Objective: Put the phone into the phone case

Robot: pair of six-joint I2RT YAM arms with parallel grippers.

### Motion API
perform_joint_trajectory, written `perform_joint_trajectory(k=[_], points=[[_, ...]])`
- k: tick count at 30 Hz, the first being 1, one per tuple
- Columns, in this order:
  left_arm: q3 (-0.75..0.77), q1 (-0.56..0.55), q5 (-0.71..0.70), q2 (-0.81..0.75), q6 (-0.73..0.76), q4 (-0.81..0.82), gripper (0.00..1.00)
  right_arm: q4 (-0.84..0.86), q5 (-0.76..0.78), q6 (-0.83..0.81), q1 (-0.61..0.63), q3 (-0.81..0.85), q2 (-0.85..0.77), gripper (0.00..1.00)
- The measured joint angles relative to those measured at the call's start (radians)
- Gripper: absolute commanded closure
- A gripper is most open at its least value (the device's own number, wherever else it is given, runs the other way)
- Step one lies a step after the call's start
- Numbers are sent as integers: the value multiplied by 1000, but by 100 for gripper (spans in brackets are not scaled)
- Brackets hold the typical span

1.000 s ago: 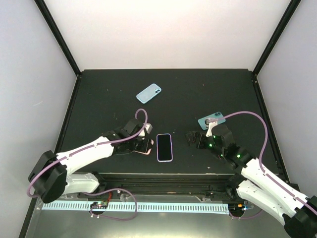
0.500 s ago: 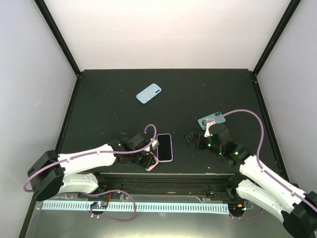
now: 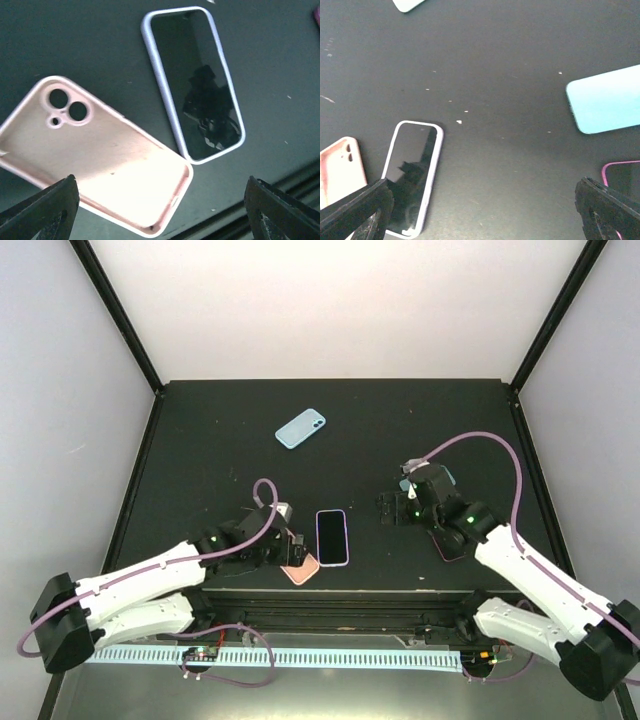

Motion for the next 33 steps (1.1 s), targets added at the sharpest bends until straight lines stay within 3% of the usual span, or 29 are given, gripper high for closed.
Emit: perform_joint_trajectory(k=[7,19,27,33], points=[[-70,46,-111,-49,-131,-51,8,-64,46,-47,-96,36,74,0],[-184,58,-162,-89,-248,-71,8,-14,-101,-38,-429,-64,124,0],[-240,63,-180,-103,-264,-24,8,18,-142,67,-597,-124,198,0],[-274,71,-184,-108,-267,21,8,63,-140,166,-651,-185,270,0]])
